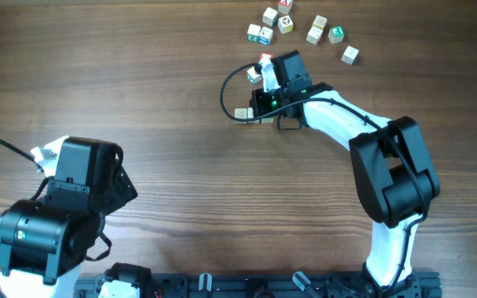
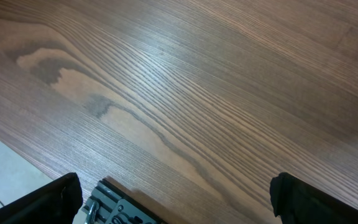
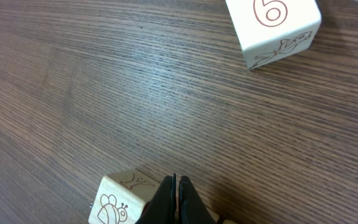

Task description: Form a horizontal line

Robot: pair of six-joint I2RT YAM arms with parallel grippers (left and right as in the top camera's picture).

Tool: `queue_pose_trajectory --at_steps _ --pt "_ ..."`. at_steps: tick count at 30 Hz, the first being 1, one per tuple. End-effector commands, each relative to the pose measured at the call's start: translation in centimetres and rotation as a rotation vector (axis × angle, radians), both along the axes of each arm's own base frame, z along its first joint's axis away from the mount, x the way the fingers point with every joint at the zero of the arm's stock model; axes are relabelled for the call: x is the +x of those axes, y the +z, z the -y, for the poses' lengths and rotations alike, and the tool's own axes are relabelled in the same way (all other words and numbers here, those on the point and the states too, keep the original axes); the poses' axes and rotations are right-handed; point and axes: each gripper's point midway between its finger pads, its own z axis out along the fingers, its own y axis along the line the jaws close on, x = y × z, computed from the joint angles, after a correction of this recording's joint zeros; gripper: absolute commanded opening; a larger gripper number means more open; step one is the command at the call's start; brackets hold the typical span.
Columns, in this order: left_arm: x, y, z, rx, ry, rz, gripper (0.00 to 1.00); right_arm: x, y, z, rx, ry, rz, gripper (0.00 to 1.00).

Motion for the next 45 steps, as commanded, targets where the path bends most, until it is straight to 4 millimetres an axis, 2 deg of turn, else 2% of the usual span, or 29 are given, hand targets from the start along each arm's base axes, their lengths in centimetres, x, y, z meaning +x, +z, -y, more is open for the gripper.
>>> queue_pose_trajectory --at_steps 1,19,24,28,32,34,38,45 --pt "-0.1 0.1 -0.4 0.005 0.032 0.015 1.0 0.4 -0.6 -0.1 -0.01 0.002 0.015 0.05" --pt "-0.1 0.1 -0.4 0.005 0.032 0.015 1.0 -0.4 -0.7 -0.4 0.005 0.029 -0.013 0.04" --pt "-0.1 0.1 -0.4 0.005 0.032 0.015 1.0 0.0 -0.6 -0.3 0.002 0.023 0.003 0.05" --pt "-0.1 0.1 -0.4 0.005 0.032 0.015 1.0 2.4 -0.3 1.5 -0.058 -0.097 0.075 0.05" --pt "-0.1 0.1 -0.4 0.005 0.032 0.015 1.0 3.5 -1.2 5.6 -0.12 -0.319 0.028 0.05" --pt "-0.1 0.1 -0.4 0.005 0.032 0.015 1.0 3.5 -1.7 7.5 -0.137 -0.41 -0.011 0.05" --pt "-0.1 0.1 -0.4 0.005 0.032 0.015 1.0 2.6 -2.6 9.5 -0.146 -0.492 -0.103 0.05" --pt "-0.1 0.1 -0.4 0.005 0.032 0.015 1.0 -0.5 -3.7 8.4 -0.134 -0.412 -0.242 0.04"
